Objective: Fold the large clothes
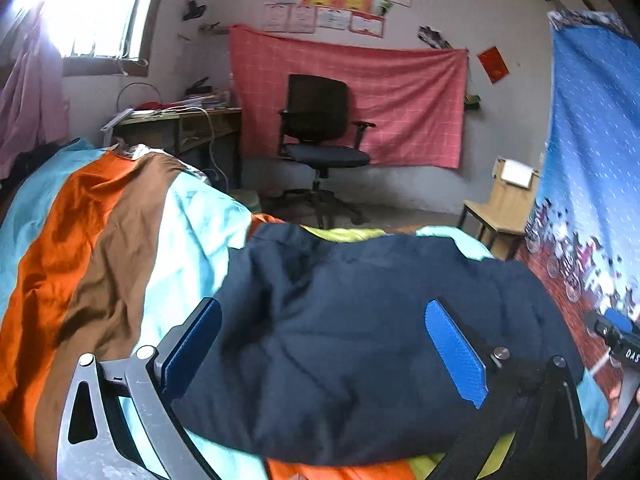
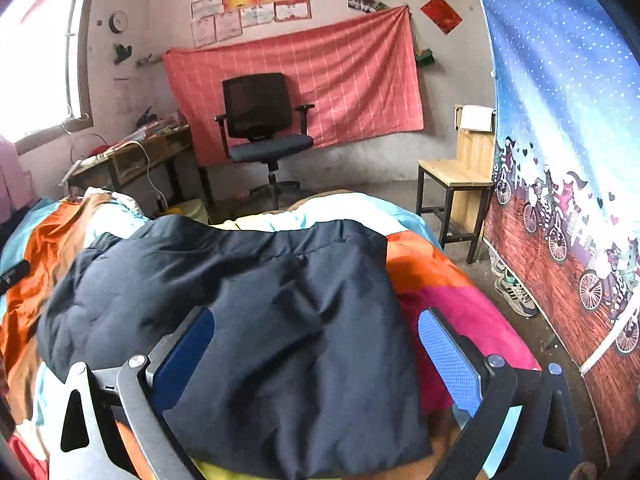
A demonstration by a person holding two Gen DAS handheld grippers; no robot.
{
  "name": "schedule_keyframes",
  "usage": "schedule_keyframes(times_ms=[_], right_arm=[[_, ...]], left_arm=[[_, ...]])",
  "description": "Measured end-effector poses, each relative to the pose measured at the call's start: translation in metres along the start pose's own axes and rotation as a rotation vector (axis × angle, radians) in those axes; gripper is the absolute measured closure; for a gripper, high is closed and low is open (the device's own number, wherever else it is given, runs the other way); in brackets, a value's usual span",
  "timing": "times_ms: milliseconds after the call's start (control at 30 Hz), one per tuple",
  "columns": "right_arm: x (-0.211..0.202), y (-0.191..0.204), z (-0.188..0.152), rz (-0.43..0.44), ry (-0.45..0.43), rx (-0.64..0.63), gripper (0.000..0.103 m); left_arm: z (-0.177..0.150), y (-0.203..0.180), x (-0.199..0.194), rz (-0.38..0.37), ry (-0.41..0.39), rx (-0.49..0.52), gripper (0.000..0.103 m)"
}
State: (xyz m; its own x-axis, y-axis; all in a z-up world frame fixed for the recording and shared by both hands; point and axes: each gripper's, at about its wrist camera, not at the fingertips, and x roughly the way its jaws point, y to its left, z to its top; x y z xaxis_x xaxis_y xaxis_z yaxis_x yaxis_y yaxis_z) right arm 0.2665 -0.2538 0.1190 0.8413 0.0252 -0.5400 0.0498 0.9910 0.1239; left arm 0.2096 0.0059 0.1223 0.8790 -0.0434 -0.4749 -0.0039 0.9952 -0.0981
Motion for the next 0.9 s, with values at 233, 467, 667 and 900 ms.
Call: schedule_keyframes(times_ms=[233,467,667,900], right_arm=[[-0.037,0.02,-0.016,0.027,-0.049,-0.025,0.0],[-0.065,0.035,-0.037,0.057,-0.08,-0.071,0.0],[-0.075,0.047,-0.059,0.092,-0.054,-0.081,0.0],[-0.079,0.055,-0.079,0.092,-0.025,-0.066,0.0]], left_arm=[[-0.032,-0.017,-0.014,0.02,0.043,0.015,0.002],[-0.053,-0.008,-0.027,0.058,0.052,0.01,0.002],[-0.073,-0.005,-0.044,0.077,0.025,0.031,0.002],[-0.093,-0.012,-0.053,0.071,0.038,0.069,0.002]])
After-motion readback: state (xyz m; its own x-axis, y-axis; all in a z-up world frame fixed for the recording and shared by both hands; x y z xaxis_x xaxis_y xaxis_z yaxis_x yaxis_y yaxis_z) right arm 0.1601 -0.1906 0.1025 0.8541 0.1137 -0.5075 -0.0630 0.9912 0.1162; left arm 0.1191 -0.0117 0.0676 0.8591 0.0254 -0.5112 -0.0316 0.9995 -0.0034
